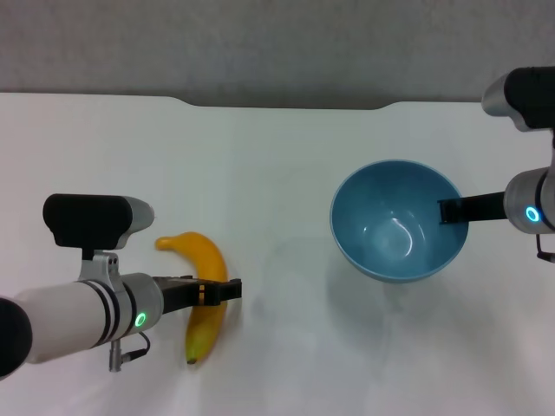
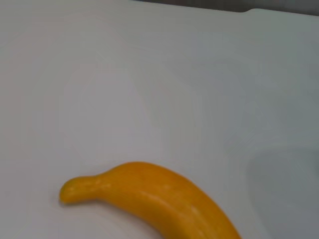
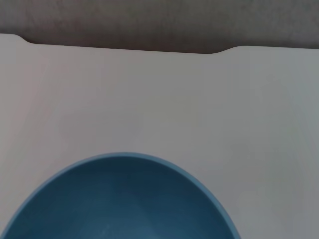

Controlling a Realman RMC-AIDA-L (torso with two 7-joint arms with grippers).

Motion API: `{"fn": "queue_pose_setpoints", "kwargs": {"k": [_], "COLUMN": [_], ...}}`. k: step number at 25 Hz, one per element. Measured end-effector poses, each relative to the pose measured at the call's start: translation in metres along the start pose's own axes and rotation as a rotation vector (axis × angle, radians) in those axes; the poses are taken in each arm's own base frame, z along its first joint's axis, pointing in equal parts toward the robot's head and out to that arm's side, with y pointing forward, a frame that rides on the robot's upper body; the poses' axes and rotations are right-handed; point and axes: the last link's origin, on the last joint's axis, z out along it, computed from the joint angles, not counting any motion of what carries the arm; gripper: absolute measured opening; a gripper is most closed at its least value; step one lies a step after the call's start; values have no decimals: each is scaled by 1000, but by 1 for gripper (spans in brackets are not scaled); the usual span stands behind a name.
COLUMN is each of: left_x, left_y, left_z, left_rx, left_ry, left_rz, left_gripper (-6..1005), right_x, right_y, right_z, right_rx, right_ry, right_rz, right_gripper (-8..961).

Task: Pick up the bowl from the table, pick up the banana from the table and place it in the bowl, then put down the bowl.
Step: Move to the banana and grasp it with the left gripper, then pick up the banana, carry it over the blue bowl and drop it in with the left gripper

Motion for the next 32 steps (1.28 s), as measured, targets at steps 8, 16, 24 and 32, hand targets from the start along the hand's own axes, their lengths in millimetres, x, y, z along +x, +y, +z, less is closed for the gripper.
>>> {"fn": "queue_pose_setpoints", "kwargs": {"k": [8, 16, 24, 32], "left_x": [-1, -1, 0, 10], "left_y": [0, -2, -1, -2], "left_z": [4, 5, 5, -3], "left_rx": [7, 12, 8, 1], "left_ry": [-14, -22, -25, 25], "left_rz": [10, 15, 22, 33], "left_gripper": [886, 879, 739, 516], "right_x": [-1, 0, 1, 5], "right_y": [1, 2, 2, -2], "right_z": [-1, -1, -1, -1], "right_rx": [-2, -5, -5, 7], "right_ry": [-11, -14, -13, -6], "right_rz": [-2, -7, -8, -5], "right_gripper": [32, 33, 33, 32]}}
